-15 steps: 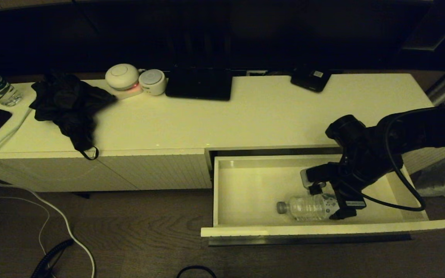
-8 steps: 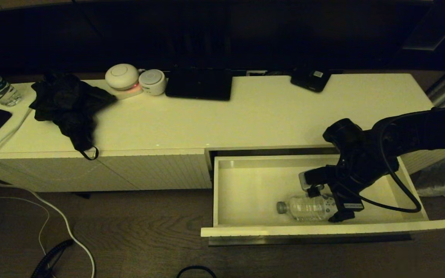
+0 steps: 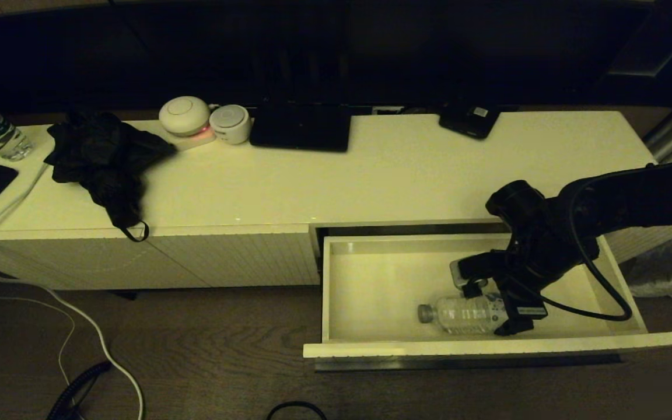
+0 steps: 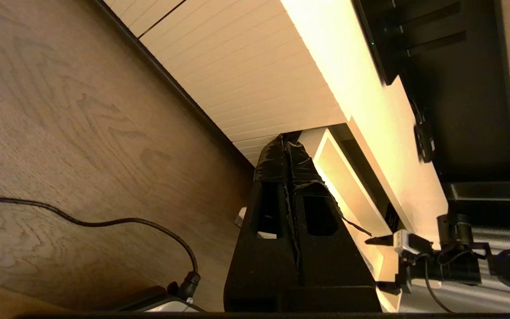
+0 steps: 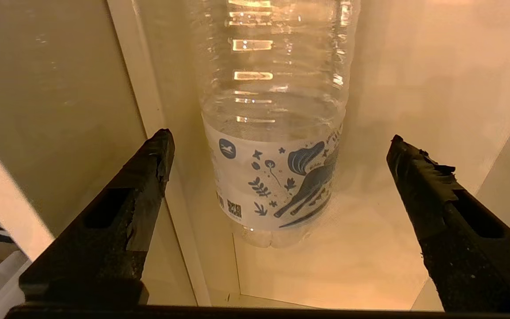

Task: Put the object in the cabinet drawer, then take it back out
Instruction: Take the mineral water out of the drawer and put it on the table

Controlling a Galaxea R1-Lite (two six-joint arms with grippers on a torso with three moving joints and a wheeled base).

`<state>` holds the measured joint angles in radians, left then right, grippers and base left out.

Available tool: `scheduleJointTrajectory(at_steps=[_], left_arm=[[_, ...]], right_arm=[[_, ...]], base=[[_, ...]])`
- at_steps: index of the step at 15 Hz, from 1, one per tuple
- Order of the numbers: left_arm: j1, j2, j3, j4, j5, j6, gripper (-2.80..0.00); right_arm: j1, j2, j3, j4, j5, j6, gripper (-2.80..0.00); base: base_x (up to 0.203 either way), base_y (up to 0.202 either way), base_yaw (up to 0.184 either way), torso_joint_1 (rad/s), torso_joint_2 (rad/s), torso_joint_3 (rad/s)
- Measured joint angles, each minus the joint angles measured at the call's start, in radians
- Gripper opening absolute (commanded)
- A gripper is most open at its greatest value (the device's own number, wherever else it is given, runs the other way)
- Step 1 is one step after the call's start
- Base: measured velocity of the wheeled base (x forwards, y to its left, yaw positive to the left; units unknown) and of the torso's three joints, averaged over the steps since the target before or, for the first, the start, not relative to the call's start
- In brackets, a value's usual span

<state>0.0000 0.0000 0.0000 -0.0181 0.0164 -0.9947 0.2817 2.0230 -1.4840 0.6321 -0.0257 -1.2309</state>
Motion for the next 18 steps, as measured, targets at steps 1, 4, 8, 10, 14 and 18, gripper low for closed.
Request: scheduleJointTrajectory(at_steps=[1, 4, 8, 10, 14, 18], left_arm=[[0.0, 0.0, 0.0, 0.0, 0.0, 0.0, -2.8], [0.0, 0.0, 0.0, 0.0, 0.0, 0.0, -2.8], [0.0, 0.0, 0.0, 0.0, 0.0, 0.0, -2.8], [0.0, 0.0, 0.0, 0.0, 0.0, 0.0, -2.8], [0.0, 0.0, 0.0, 0.0, 0.0, 0.0, -2.8], [0.0, 0.0, 0.0, 0.0, 0.0, 0.0, -2.8]], right_arm=[[0.0, 0.002, -0.001, 0.0, 0.0, 0.0, 0.0], [-0.002, 0.008, 0.005, -0.004, 0.0, 0.0, 0.0], [-0.002, 0.011, 0.005, -0.006, 0.0, 0.0, 0.0], [-0.002, 0.013, 0.004, -0.004, 0.0, 0.0, 0.0], [0.0, 0.017, 0.0, -0.004, 0.001, 0.0, 0.0], [0.0, 0.018, -0.002, -0.005, 0.011, 0.0, 0.0]], base=[[0.0, 0.0, 0.0, 0.0, 0.0, 0.0], [0.0, 0.0, 0.0, 0.0, 0.0, 0.0], [0.0, 0.0, 0.0, 0.0, 0.0, 0.0], [0.0, 0.0, 0.0, 0.0, 0.0, 0.0], [0.0, 0.0, 0.0, 0.0, 0.0, 0.0], [0.0, 0.0, 0.0, 0.0, 0.0, 0.0]])
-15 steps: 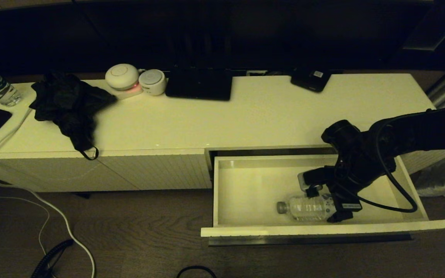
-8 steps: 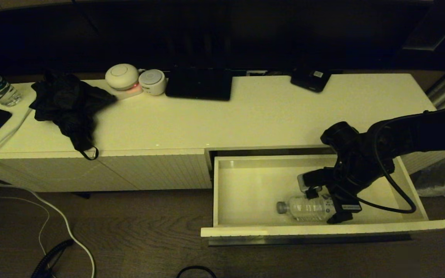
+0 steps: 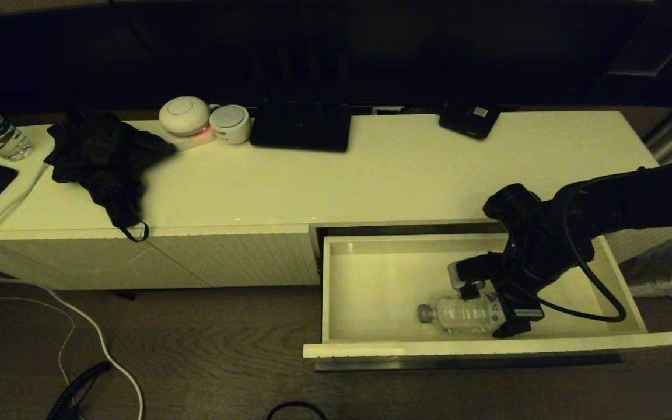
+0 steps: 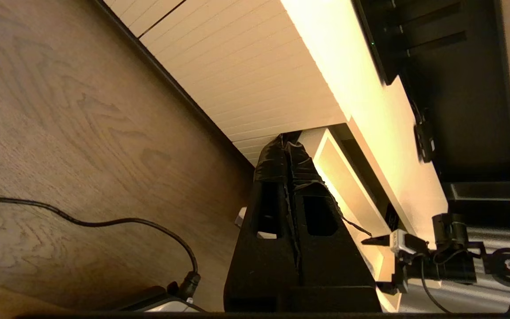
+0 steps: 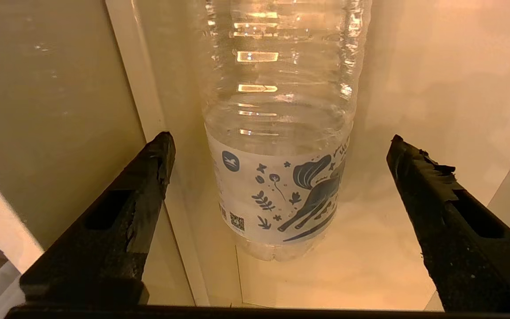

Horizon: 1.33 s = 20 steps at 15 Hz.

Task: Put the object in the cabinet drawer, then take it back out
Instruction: Take the mineral water out of the drawer and put it on the table

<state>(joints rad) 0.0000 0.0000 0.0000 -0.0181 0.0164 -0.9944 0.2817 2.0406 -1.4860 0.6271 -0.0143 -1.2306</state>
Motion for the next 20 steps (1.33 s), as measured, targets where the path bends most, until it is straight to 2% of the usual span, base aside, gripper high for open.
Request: scheduleJointTrajectory(at_steps=[20], left_arm=[[0.0, 0.0, 0.0, 0.0, 0.0, 0.0, -2.8]], right_arm=[[0.0, 0.011, -0.006, 0.001, 0.015, 0.007, 0.0]], base=[[0.0, 0.0, 0.0, 0.0, 0.0, 0.0]])
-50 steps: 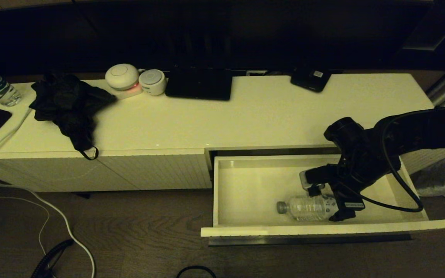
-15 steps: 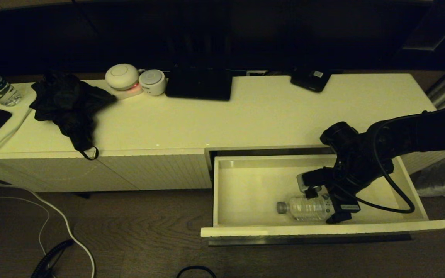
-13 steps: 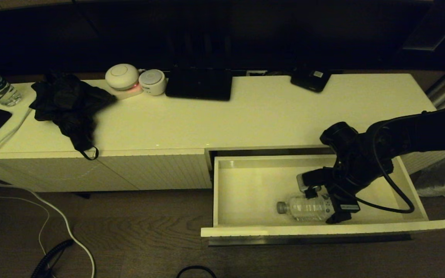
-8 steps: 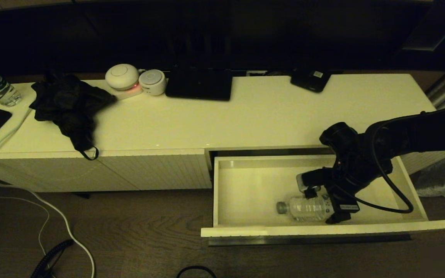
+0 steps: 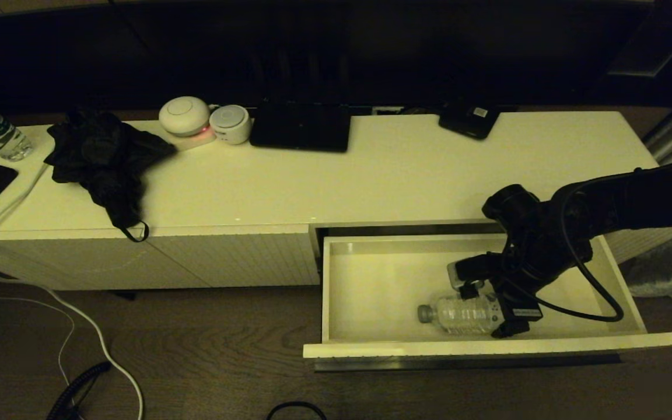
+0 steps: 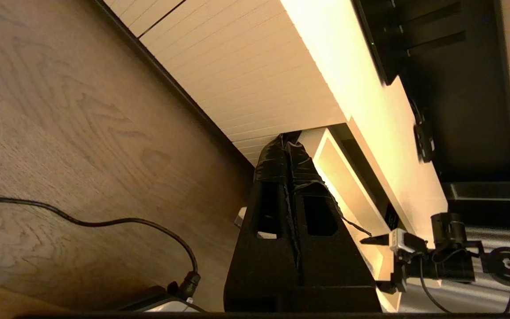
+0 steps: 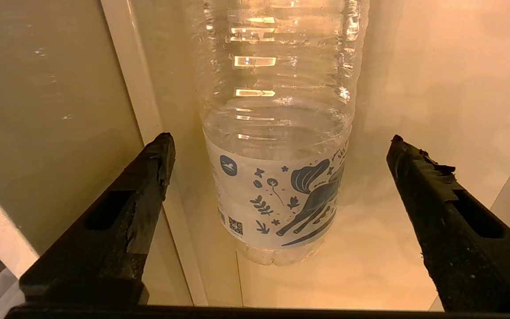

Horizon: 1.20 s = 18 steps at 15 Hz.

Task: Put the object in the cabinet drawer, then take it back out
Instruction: Take the mineral water out of the drawer and put it on the table

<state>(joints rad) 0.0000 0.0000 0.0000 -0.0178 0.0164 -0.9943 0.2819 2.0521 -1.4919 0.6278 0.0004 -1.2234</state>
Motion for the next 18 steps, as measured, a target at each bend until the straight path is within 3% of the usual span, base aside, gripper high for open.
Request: scheduleJointTrajectory(at_steps=[18], left_arm=[[0.0, 0.0, 0.0, 0.0, 0.0, 0.0, -2.8]], right_arm=[[-0.021, 0.011, -0.04, -0.021, -0.001, 0.008, 0.0]], base=[[0.0, 0.0, 0.0, 0.0, 0.0, 0.0]])
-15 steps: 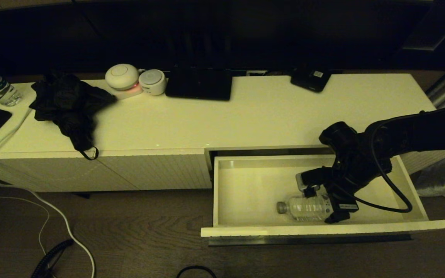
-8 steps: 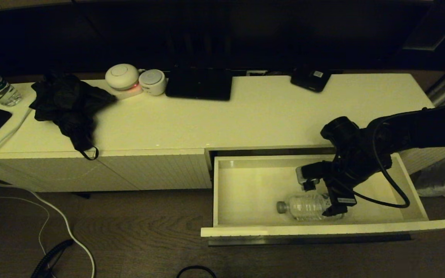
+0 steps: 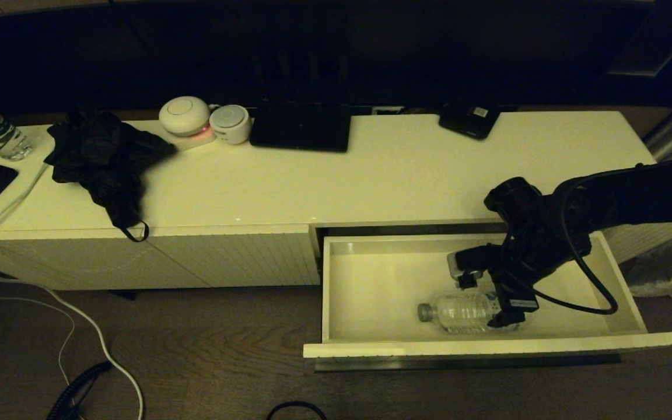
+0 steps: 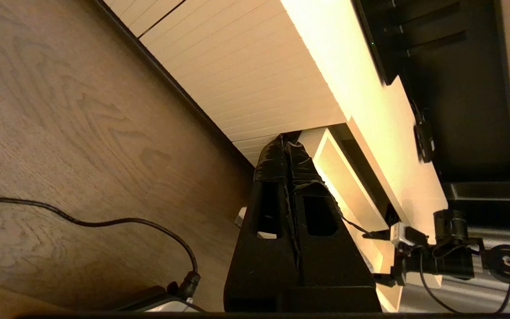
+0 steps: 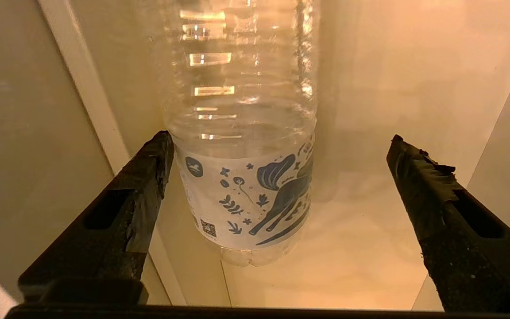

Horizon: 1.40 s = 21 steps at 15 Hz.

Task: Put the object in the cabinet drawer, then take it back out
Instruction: Take the mineral water out of the drawer and put it on the table

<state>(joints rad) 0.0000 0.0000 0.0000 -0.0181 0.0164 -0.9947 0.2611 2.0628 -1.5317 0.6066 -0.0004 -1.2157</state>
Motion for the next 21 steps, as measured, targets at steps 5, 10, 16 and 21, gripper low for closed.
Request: scheduleJointTrajectory(at_steps=[5, 10, 16, 21], left_arm=[[0.0, 0.0, 0.0, 0.0, 0.0, 0.0, -2.8], [0.0, 0.0, 0.0, 0.0, 0.0, 0.0, -2.8], [0.0, 0.0, 0.0, 0.0, 0.0, 0.0, -2.8], [0.0, 0.0, 0.0, 0.0, 0.0, 0.0, -2.8]], right_arm=[[-0.005, 0.014, 0.009, -0.02, -0.001, 0.001, 0.0], [-0.005, 0.022, 0.014, -0.022, 0.0, 0.001, 0.0], [-0.005, 0.024, 0.017, -0.02, 0.0, 0.009, 0.0], [-0.002, 0.025, 0.018, -0.02, 0.0, 0.01, 0.0]], base=[[0.0, 0.0, 0.0, 0.0, 0.0, 0.0], [0.0, 0.0, 0.0, 0.0, 0.0, 0.0], [0.0, 0.0, 0.0, 0.0, 0.0, 0.0], [0.0, 0.0, 0.0, 0.0, 0.0, 0.0]])
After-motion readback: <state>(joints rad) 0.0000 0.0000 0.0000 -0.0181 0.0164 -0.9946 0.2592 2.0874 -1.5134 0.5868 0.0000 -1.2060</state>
